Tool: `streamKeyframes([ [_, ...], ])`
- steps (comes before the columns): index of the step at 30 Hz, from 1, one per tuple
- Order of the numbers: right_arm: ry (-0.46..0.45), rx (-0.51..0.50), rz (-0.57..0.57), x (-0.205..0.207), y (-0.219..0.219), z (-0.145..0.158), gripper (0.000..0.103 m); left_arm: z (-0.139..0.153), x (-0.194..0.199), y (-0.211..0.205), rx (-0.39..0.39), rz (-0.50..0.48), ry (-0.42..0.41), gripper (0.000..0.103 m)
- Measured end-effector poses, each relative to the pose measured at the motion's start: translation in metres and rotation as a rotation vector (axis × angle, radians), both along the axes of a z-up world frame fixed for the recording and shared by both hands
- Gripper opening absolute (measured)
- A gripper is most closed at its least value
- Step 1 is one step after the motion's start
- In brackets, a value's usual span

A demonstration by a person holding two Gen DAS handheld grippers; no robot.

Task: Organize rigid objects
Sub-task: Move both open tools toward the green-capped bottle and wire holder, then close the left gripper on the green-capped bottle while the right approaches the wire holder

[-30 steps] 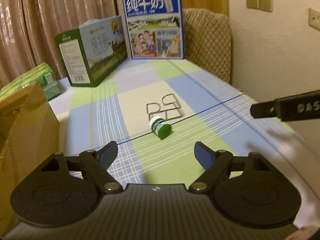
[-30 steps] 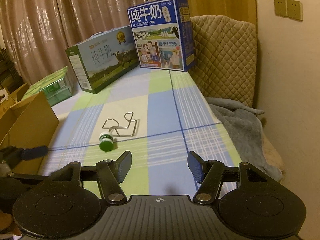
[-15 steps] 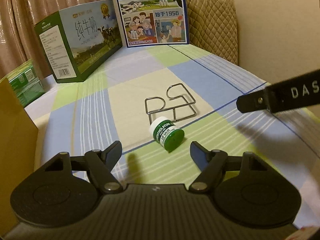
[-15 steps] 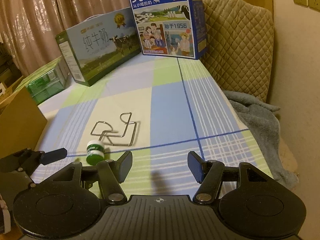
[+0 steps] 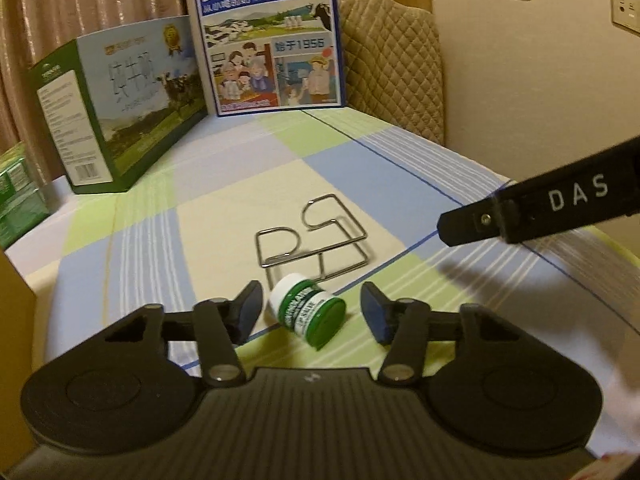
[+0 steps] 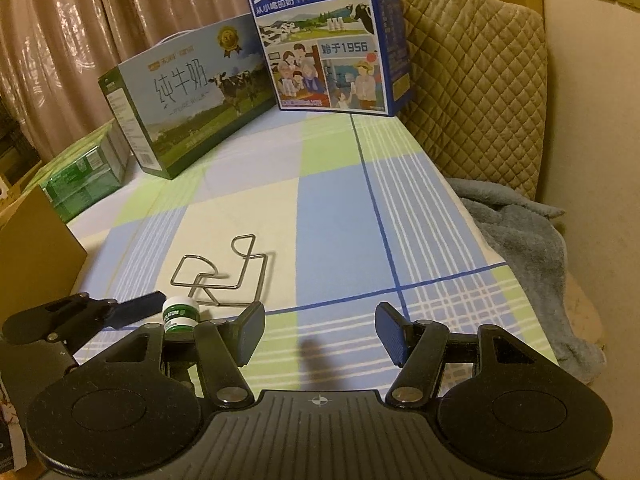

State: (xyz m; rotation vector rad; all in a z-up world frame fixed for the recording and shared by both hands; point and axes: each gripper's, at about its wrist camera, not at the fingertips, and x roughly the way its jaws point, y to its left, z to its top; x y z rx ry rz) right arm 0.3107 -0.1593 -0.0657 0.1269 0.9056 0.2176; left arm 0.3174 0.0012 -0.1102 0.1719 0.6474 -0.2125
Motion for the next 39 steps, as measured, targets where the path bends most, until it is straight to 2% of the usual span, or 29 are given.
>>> streamKeyframes([
  [6, 0.004, 0.001, -0.012, 0.001, -0.002, -0.001, 0.059, 0.0, -0.006, 0.002, 0.009, -0.008, 0.047, 0.041],
  [10, 0.004, 0.003, -0.013, 0.001, -0.002, -0.002, 0.059, 0.005, -0.01, 0.006, -0.014, -0.001, 0.047, 0.038],
  [16, 0.01, 0.001, -0.011, 0.001, -0.003, -0.003, 0.059, 0.001, -0.002, 0.007, 0.024, -0.006, 0.03, 0.038],
  [20, 0.016, 0.004, -0.011, 0.001, -0.003, -0.005, 0.059, 0.002, 0.002, 0.011, -0.026, -0.028, 0.04, 0.036],
  [22, 0.016, 0.005, -0.012, 0.002, -0.002, -0.005, 0.059, 0.003, 0.0, 0.01, -0.028, -0.03, 0.042, 0.027],
  [24, 0.015, 0.005, -0.011, 0.002, -0.002, -0.005, 0.059, 0.003, -0.001, 0.01, -0.038, -0.027, 0.055, 0.027],
  [31, 0.004, 0.004, -0.005, 0.002, 0.004, -0.003, 0.059, 0.008, -0.014, 0.012, -0.023, 0.058, 0.082, 0.026],
  [34, -0.003, 0.028, 0.02, 0.003, 0.011, -0.001, 0.059, 0.015, -0.023, 0.017, -0.015, 0.129, 0.098, 0.026],
  [39, -0.011, 0.059, 0.084, 0.005, 0.033, 0.002, 0.059, 0.023, -0.034, 0.02, 0.014, 0.181, 0.095, 0.026],
])
